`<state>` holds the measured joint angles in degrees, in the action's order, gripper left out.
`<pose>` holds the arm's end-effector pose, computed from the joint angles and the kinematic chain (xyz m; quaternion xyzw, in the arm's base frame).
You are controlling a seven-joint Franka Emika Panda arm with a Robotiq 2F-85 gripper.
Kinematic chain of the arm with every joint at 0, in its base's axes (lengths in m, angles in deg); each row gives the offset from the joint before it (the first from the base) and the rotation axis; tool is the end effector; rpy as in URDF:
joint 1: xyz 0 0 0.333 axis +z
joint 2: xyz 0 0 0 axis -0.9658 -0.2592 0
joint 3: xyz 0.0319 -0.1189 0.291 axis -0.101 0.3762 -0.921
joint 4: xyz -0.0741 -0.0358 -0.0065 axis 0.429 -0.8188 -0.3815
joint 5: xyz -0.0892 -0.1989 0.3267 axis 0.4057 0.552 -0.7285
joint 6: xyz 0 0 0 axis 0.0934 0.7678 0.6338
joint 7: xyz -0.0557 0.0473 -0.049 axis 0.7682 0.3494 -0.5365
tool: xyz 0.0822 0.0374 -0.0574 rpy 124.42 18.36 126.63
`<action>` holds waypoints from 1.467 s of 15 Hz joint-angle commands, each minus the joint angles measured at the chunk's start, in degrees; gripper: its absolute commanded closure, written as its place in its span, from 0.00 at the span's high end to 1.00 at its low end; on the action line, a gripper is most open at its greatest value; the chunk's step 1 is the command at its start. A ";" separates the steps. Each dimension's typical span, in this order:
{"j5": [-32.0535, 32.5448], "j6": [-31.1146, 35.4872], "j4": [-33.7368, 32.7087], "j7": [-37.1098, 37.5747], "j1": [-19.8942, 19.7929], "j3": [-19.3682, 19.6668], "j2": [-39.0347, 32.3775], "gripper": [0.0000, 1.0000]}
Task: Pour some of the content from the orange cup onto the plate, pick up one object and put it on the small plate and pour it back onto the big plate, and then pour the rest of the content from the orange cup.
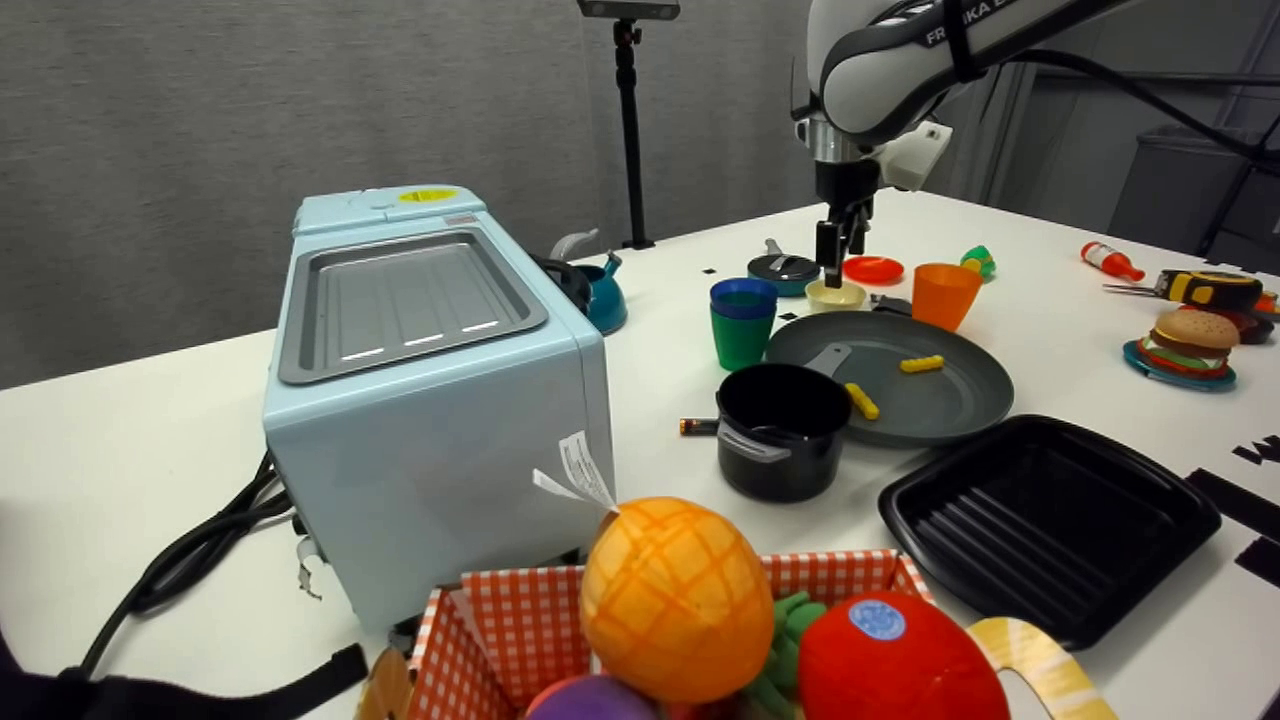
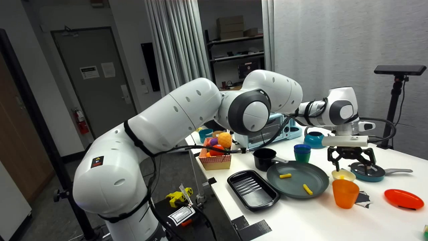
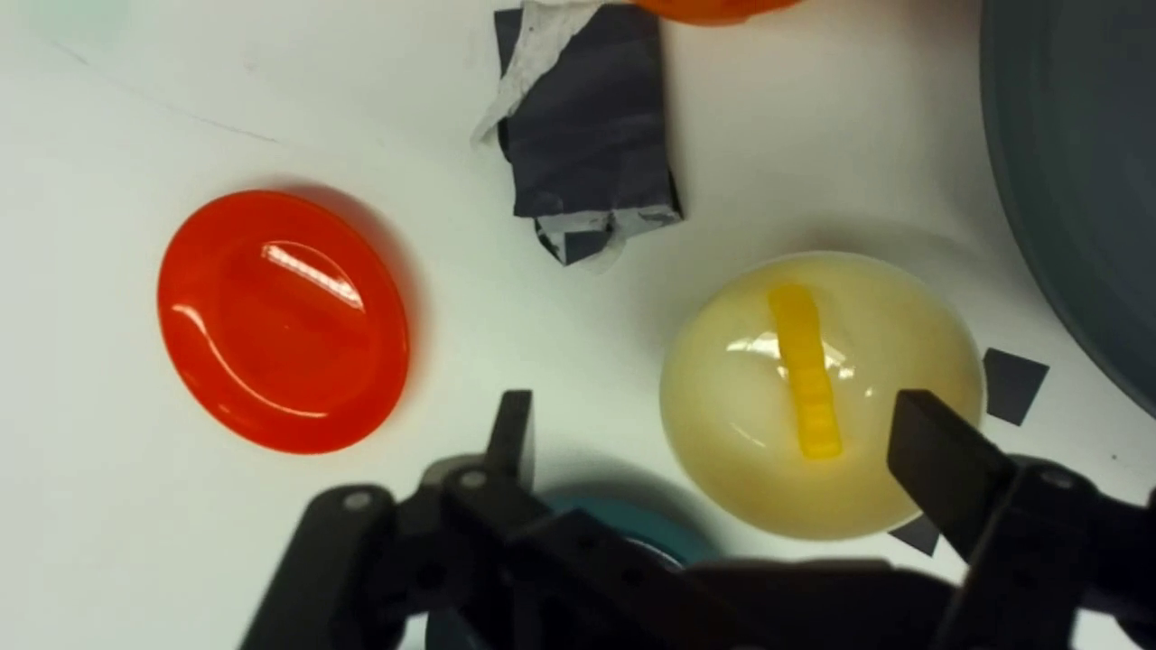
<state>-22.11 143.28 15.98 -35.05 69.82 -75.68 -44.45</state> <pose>0.7866 -0.1035 0.1766 0.9854 0.1277 -0.0190 0.1112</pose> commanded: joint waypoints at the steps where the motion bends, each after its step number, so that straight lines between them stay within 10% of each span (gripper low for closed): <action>1: -1.44 -3.70 -5.83 0.87 -0.52 0.54 -3.16 1.00; 18: -2.39 -7.65 -15.15 4.38 -0.94 1.03 -9.09 0.98; 19: -2.36 -7.69 -15.46 4.54 -0.99 1.11 -9.37 0.77; 22: -2.34 -7.90 -16.54 4.74 -1.13 1.34 -10.21 0.61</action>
<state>-23.27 138.64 5.36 -30.57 68.94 -75.02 -51.50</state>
